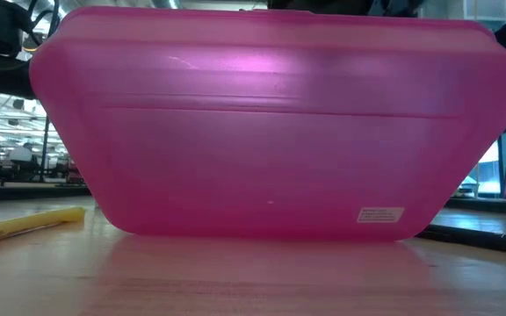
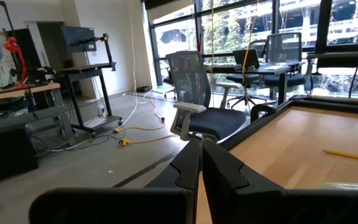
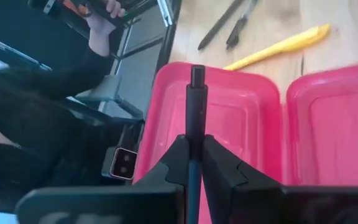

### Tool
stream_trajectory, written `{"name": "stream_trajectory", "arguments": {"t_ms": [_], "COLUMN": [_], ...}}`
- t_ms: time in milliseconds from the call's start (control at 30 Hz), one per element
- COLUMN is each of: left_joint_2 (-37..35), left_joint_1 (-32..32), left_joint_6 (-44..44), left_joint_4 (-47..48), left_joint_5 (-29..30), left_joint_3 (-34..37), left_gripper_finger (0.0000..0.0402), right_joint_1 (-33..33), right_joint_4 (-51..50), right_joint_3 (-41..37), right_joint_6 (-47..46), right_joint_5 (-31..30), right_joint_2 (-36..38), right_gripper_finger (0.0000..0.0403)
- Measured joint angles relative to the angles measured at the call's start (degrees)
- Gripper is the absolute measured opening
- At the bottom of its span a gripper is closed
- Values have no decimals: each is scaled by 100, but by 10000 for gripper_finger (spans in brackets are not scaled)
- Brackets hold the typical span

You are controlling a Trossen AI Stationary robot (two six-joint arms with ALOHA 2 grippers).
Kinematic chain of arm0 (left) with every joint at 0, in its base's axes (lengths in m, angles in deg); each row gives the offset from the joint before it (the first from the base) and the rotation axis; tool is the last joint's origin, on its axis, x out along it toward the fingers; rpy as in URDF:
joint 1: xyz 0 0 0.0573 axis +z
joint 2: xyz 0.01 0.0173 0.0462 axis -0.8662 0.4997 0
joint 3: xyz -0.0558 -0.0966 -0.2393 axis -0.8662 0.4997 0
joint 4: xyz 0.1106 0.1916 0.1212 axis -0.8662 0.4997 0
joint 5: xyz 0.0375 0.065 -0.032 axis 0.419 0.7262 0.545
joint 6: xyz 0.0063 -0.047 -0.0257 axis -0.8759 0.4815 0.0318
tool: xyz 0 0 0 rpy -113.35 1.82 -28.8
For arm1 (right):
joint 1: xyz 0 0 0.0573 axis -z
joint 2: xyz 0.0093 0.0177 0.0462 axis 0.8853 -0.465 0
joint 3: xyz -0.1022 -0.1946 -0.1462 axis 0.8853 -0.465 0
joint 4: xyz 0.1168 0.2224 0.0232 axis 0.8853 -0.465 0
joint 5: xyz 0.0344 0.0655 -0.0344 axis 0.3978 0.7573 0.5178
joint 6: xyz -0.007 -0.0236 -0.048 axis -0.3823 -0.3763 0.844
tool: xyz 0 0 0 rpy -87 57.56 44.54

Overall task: Pick & place school supplies into a supply box
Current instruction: Put the black pen into the pink supply box

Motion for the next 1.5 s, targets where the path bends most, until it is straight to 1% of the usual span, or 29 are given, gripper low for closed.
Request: {"name": "stream_trajectory", "arguments": {"t_ms": [300,600,733,867,1067,1133,1400,1500], "left_joint_2": [0,0,0,0,0,0,0,0], "left_joint_1": [2,1,2,2,2,1,2,2], "left_joint_6": [1,-1,-1,-1,-1,-1,-2,-2], "left_joint_4": [2,0,2,0,0,0,0,0], "left_joint_5": [0,0,0,0,0,0,0,0], "left_joint_3": [-2,-2,-1,0,0,0,-2,-1], "left_gripper_finger": [9,11,8,9,12,11,8,8], "right_joint_1": [-221,-340,-409,-516,-651,-672,-700,-699], "right_joint_4": [10,29,166,171,164,167,374,400], "right_joint_3": [11,9,9,9,9,9,9,9], "right_joint_6": [-415,-707,-688,-522,-75,-53,-74,-58], "right_joint_5": [-310,-317,-322,-478,-981,-1098,-913,-748], "right_joint_2": [-387,-1062,-1287,-1420,-1436,-1436,-1439,-1439], "right_gripper_finger": [29,31,34,33,39,40,44,51]}}
